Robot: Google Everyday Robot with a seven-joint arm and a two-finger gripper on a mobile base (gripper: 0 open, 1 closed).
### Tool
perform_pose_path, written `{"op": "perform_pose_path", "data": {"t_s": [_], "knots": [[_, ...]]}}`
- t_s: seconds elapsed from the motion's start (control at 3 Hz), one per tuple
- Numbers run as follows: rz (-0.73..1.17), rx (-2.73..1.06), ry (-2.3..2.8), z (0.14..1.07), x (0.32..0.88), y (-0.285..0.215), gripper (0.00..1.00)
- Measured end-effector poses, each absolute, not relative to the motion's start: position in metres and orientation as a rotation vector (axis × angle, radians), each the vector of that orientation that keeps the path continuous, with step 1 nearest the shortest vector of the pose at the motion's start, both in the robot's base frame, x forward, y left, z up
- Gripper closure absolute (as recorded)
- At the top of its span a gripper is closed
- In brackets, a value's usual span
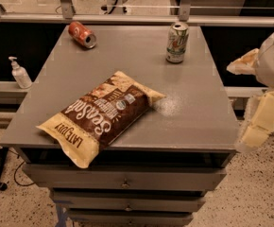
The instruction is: Move 7up can near brown chip bag
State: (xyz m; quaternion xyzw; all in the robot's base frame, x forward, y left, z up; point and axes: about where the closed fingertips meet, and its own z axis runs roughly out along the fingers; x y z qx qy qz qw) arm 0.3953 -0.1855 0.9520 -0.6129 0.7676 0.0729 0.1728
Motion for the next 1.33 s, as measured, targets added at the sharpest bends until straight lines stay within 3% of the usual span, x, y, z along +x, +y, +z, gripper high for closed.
{"op": "perform_pose_path", "data": {"t_s": [0.33,1.33], "knots": [[0.195,-1.685,2.115,0.951,0.431,-0.185,0.0],[0.263,-1.301,1.792,0.945,0.628,-0.193,0.0]]}}
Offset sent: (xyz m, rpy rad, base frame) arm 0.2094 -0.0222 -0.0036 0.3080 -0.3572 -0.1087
